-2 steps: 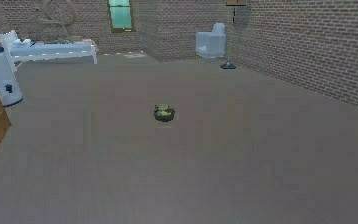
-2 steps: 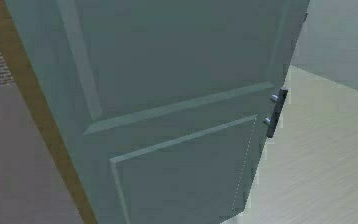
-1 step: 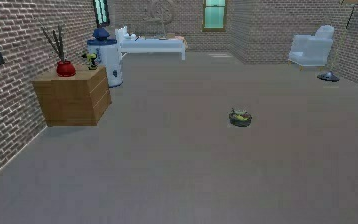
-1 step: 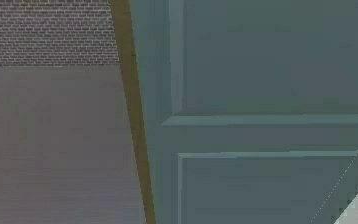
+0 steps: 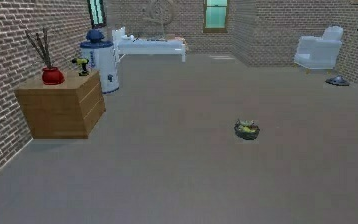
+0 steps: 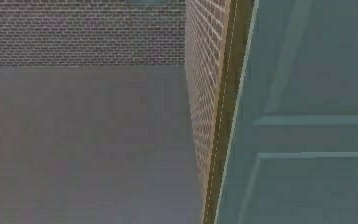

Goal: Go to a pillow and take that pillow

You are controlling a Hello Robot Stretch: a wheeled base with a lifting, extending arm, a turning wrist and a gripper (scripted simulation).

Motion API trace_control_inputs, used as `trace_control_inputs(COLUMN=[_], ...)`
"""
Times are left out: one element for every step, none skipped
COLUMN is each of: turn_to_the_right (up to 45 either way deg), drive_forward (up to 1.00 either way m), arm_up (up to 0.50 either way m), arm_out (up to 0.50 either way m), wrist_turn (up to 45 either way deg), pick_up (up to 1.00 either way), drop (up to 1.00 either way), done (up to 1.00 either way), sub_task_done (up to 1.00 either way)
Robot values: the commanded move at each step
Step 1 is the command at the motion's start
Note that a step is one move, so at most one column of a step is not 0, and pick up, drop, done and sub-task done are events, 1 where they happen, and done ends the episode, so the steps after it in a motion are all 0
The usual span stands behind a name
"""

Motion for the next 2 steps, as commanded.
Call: trace_control_inputs(turn_to_the_right=[-9.0,0.0], drive_forward=[0.0,1.0], arm_up=[0.0,0.0], arm_out=[0.0,0.0], wrist_turn=[0.0,0.0], pick_up=[0.0,0.0], drop=[0.0,0.0], done=[0.0,0.0], sub_task_done=[0.0,0.0])
